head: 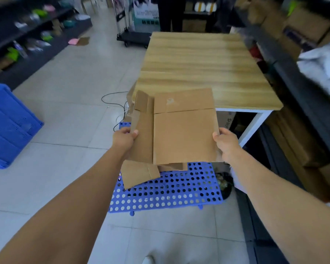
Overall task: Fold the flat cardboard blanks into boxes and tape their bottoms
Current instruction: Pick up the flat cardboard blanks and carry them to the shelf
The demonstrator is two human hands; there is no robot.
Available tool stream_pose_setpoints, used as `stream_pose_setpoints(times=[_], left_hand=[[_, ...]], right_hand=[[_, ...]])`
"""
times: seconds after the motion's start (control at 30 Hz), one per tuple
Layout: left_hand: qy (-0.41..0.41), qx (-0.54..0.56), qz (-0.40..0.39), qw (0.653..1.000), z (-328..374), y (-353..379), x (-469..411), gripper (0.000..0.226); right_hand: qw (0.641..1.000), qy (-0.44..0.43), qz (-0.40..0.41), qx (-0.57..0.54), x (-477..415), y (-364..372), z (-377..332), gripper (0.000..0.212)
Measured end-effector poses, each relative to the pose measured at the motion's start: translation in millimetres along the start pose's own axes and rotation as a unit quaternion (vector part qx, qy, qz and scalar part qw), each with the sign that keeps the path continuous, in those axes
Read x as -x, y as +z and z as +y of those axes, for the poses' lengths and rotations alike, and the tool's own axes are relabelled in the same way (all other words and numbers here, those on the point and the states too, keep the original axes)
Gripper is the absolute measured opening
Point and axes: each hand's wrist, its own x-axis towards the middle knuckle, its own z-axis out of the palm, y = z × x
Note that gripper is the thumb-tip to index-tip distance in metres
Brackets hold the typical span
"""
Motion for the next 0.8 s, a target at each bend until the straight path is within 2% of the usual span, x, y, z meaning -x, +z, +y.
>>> stream_pose_setpoints(times=[0.07,0.17,0.3,0.37,0.47,0.57,0.63,0.8], left_hand=[[0.047,-0.010,-0.015,0.999,31,2,13,0.009],[0.100,-0.015,-0.051,0.994,74,11,34,0.017],[0.139,0.015,-0.117,0.983,119,37,48,0.016],[0.150,0.022,-0.160,0.975,136,56,54,0.002],[0.152,0.031,-0.244,0.957,154,88,73,0.025],[0.170,-0.004,-0.329,0.929,161,125,102,0.026],[0.187,-0.020,-0.390,0.901,161,148,131,0.011],[0.200,-0.068,-0.523,0.826,137,206,215,0.008]], right_hand=[[0.999,-0.017,0.024,-0.016,16,-24,-23,0.030],[0.995,-0.055,0.074,-0.032,43,-62,-47,0.029],[0.981,-0.077,0.165,-0.064,82,-111,-65,0.029],[0.969,-0.079,0.217,-0.090,105,-134,-67,0.032],[0.943,-0.064,0.299,-0.132,145,-162,-59,0.033],[0.907,-0.037,0.380,-0.176,188,-186,-41,0.033],[0.880,-0.028,0.429,-0.200,219,-203,-23,0.033],[0.807,-0.014,0.548,-0.220,309,-243,30,0.032]])
